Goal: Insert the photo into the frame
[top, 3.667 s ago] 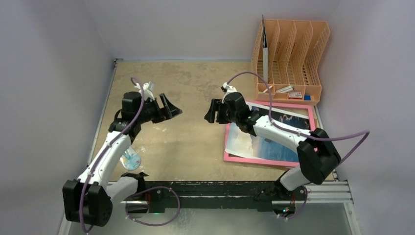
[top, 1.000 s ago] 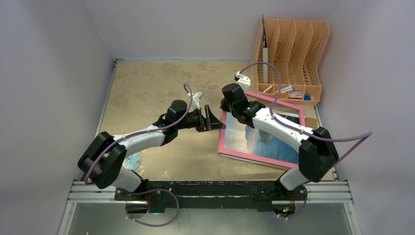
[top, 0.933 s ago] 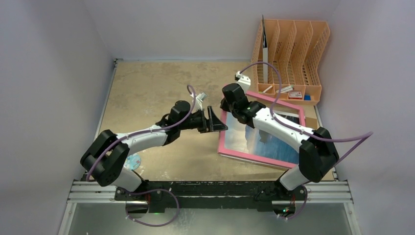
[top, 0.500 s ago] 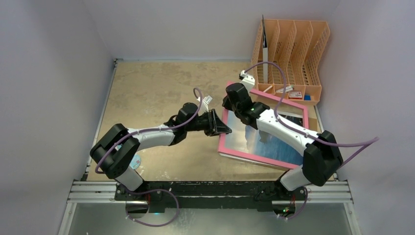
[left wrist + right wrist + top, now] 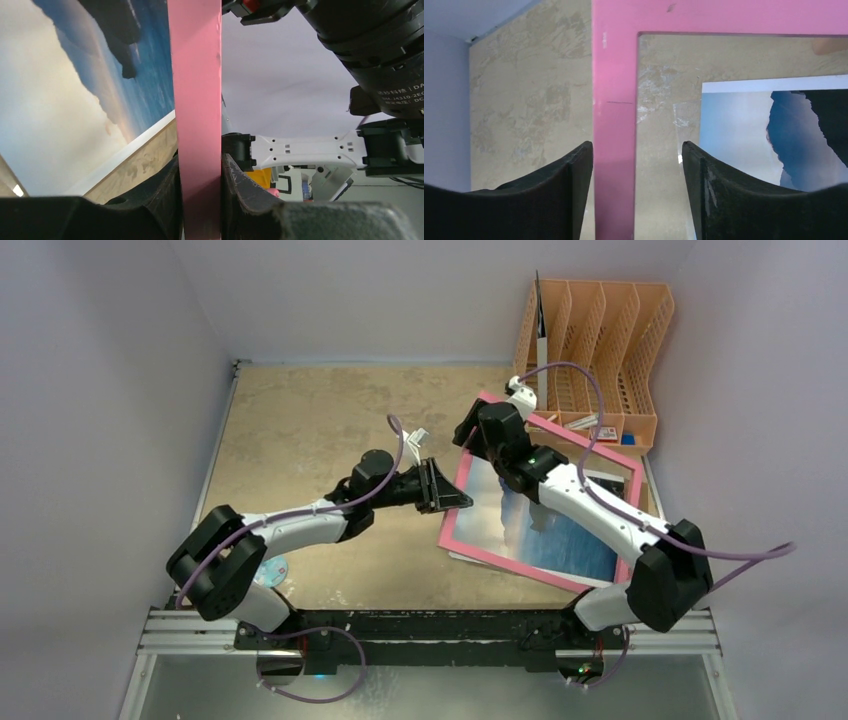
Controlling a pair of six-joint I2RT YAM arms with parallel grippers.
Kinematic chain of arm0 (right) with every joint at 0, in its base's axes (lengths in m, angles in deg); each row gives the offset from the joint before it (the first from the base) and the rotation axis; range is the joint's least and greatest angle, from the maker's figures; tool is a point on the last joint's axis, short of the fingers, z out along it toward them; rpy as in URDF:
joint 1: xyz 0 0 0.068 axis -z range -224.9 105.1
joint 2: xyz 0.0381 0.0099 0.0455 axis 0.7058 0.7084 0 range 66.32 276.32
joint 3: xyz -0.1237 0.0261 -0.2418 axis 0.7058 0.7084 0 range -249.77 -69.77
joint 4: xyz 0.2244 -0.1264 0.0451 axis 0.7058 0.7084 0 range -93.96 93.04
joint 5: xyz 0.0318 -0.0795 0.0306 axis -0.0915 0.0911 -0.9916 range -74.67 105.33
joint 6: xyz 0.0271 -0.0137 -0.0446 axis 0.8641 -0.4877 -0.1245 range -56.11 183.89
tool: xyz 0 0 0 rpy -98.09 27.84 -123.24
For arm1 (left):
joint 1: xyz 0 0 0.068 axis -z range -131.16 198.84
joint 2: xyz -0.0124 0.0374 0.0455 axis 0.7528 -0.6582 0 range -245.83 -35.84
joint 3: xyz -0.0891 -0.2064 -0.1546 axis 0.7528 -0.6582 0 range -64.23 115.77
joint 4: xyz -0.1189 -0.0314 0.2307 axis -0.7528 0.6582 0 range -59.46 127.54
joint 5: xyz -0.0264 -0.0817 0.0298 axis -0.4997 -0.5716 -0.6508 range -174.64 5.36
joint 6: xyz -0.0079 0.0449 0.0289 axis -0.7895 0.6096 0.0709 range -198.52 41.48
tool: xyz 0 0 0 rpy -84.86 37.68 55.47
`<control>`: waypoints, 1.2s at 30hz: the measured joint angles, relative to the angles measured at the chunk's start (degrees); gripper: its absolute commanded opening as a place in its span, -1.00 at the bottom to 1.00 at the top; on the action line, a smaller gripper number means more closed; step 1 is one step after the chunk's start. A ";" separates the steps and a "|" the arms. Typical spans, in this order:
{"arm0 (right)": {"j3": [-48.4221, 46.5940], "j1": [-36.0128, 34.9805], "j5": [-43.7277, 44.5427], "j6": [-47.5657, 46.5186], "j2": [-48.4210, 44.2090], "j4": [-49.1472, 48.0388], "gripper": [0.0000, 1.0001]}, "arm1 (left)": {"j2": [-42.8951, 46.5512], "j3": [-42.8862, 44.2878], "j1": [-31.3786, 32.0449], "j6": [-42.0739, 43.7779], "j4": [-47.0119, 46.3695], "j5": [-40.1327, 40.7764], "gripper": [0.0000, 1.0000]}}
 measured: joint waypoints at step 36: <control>7.61 -0.15 -23.45 -34.75 -24.15 -10.91 0.74 | 7.06 14.67 -28.06 -2.54 14.93 -16.37 -1.00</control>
